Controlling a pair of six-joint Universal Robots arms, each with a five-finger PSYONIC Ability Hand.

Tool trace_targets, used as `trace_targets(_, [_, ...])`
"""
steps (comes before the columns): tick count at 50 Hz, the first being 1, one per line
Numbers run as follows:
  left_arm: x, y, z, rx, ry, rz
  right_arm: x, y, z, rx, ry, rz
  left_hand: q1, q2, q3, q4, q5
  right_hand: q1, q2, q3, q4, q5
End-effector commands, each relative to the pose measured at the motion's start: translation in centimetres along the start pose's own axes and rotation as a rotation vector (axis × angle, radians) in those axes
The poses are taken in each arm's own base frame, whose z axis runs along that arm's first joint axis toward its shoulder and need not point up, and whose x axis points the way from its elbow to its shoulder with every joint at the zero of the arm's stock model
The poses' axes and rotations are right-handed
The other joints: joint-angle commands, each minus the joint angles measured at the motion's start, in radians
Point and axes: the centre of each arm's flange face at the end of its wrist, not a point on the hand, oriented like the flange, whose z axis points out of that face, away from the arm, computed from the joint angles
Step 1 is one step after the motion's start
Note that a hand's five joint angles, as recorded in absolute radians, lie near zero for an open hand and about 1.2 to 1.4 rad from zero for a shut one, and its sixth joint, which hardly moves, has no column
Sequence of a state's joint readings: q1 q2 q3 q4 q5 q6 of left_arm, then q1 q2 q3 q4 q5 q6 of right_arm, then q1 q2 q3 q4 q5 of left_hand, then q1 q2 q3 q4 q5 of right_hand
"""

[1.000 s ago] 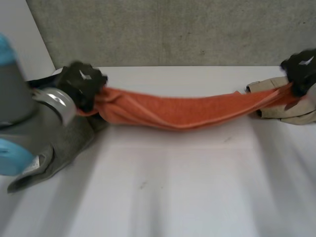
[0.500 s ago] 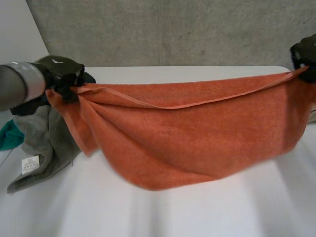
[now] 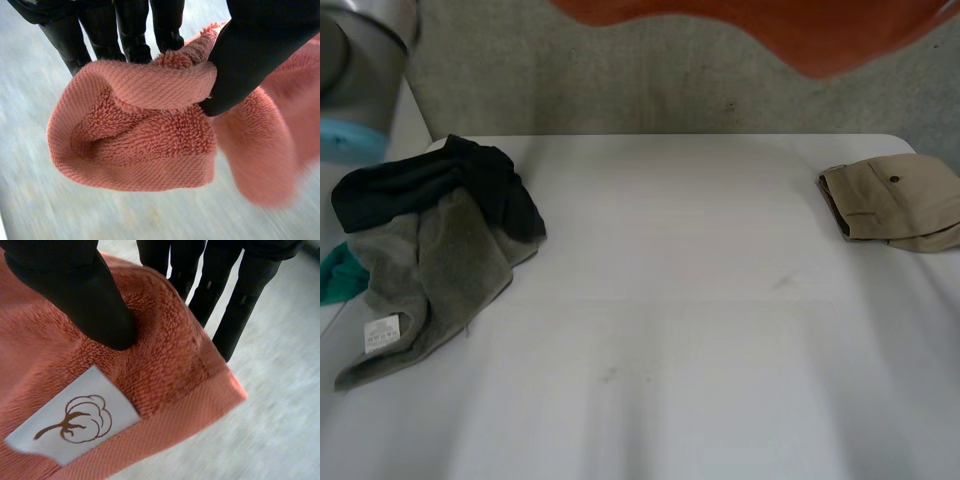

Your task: Fold the laundry.

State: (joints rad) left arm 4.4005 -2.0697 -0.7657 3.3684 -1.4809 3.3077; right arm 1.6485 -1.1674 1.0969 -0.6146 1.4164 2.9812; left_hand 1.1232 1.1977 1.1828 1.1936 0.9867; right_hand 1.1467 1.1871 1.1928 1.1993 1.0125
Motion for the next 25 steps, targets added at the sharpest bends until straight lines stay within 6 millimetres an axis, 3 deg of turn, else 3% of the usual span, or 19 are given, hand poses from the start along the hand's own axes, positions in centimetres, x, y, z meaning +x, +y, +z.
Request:
trace_targets(1, [2.4,11.1,-5.2,-0.403,0.084,0.071,-4.1,6.5,-6.8,-0.384,-0.187,0.047,0.273,0.199,0.213,0.203,0.235,0.25,0.209,0.203,0.197,0.209])
trace_targets(3, [3.1,13.2,-6.7,-0.484,0.112,0.092,-4.8,8.1,-8.5,-0.459,-0.217,0.045,0.247,0.173,0.188,0.177,0.209,0.25,0.209,0.203,0.197,0.209])
trace_targets(4, [3.6,15.3,-8.5,-0.569,0.143,0.119,-5.5,9.7,-10.4,-0.538,-0.25,0.039,0.224,0.149,0.164,0.153,0.186,0.25,0.209,0.203,0.197,0.209])
trace_targets(7, [4.4,17.7,-11.1,-0.675,0.189,0.156,-6.5,12.0,-13.1,-0.644,-0.294,0.022,0.168,0.093,0.108,0.098,0.13,0.25,0.209,0.203,0.197,0.209])
trace_targets(8, [4.9,19.0,-12.6,-0.732,0.218,0.18,-7.0,13.4,-14.8,-0.71,-0.323,0.006,0.133,0.058,0.073,0.062,0.095,0.25,0.209,0.203,0.197,0.209])
trace_targets(12, [5.5,20.7,-15.5,-0.833,0.269,0.224,-7.7,15.7,-18.3,-0.837,-0.393,-0.053,0.03,-0.044,-0.029,-0.04,-0.008,0.25,0.209,0.203,0.197,0.209])
trace_targets(17, [5.8,20.7,-17.1,-0.876,0.294,0.24,-7.5,16.3,-19.6,-0.887,-0.428,-0.096,-0.02,-0.095,-0.08,-0.091,-0.058,0.25,0.209,0.203,0.197,0.209])
trace_targets(25, [5.4,19.9,-17.0,-0.846,0.278,0.254,-6.1,15.2,-18.4,-0.867,-0.38,-0.065,-0.12,-0.195,-0.18,-0.19,-0.158,0.25,0.209,0.203,0.197,0.209])
